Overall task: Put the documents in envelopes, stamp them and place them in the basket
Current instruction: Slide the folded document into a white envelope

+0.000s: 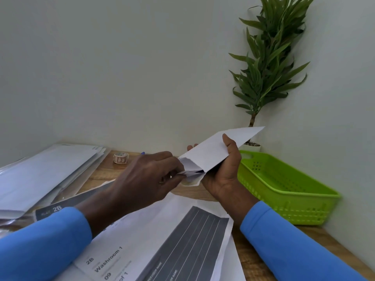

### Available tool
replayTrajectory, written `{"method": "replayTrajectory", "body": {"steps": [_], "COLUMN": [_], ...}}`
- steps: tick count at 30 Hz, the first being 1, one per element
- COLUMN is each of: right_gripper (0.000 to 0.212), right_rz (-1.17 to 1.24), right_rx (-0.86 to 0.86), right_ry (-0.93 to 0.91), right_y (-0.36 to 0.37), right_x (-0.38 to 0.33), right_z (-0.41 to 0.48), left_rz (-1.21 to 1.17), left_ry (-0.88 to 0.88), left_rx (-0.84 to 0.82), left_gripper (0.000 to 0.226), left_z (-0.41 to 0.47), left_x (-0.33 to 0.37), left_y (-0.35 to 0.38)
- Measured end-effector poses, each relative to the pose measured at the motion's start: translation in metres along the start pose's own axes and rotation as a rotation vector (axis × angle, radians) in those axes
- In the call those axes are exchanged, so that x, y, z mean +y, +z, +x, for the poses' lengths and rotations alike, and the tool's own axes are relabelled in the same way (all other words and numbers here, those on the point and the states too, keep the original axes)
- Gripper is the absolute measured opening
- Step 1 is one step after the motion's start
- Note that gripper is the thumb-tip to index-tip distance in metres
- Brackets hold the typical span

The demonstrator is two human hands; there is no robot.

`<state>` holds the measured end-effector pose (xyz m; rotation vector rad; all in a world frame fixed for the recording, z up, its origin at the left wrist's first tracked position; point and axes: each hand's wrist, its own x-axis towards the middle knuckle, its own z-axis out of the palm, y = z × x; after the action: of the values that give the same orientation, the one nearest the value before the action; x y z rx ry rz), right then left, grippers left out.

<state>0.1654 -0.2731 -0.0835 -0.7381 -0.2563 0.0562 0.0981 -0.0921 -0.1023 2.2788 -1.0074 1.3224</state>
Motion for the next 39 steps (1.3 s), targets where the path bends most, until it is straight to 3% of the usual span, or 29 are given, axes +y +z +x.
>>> {"method": "replayTrajectory", "body": {"steps": [5, 10, 14, 17, 21, 25, 29, 31, 34, 35, 39], "right_gripper": [0.062, 0.071, 0.057, 0.054, 0.05, 0.052, 0.052, 0.054, 0.048, 0.048, 0.039], "right_rz": [-0.006, 0.037, 0.024, 0.018, -0.001, -0.024, -0.054, -0.1, -0.209, -0.234, -0.254], "right_rx": [-0.028, -0.077, -0.079, -0.072, -0.075, -0.097, -0.105, -0.112, -0.087, -0.076, -0.023], "right_ry": [0.121, 0.164, 0.205, 0.209, 0.241, 0.272, 0.303, 0.33, 0.312, 0.283, 0.205], "right_y": [0.006, 0.007, 0.006, 0.009, 0.013, 0.014, 0.011, 0.009, 0.007, 0.006, 0.003], "right_x": [0.016, 0.02, 0.018, 0.019, 0.023, 0.029, 0.033, 0.031, 0.025, 0.022, 0.004], "right_z": [-0.009, -0.01, -0.015, -0.017, -0.025, -0.027, -0.025, -0.023, -0.017, -0.015, -0.005], "left_rz": [0.136, 0.388, 0.373, 0.36, 0.364, 0.352, 0.41, 0.43, 0.43, 0.425, 0.209], "left_ry": [0.043, 0.063, 0.095, 0.126, 0.138, 0.138, 0.143, 0.109, 0.001, 0.004, 0.09], "left_rx": [0.095, 0.207, 0.032, -0.041, 0.007, 0.098, 0.092, 0.011, -0.185, -0.204, -0.305], "left_gripper": [0.01, 0.033, 0.047, 0.031, 0.011, 0.049, 0.028, 0.012, 0.072, 0.082, 0.062], "left_z": [-0.001, 0.004, 0.006, 0.004, 0.002, 0.005, 0.005, 0.003, 0.002, 0.002, -0.002], "left_x": [0.009, 0.007, 0.001, -0.005, -0.006, -0.001, -0.001, -0.005, -0.012, -0.013, -0.013], "left_y": [0.006, 0.001, -0.006, -0.006, -0.002, -0.006, -0.006, -0.005, -0.005, -0.004, -0.008]}}
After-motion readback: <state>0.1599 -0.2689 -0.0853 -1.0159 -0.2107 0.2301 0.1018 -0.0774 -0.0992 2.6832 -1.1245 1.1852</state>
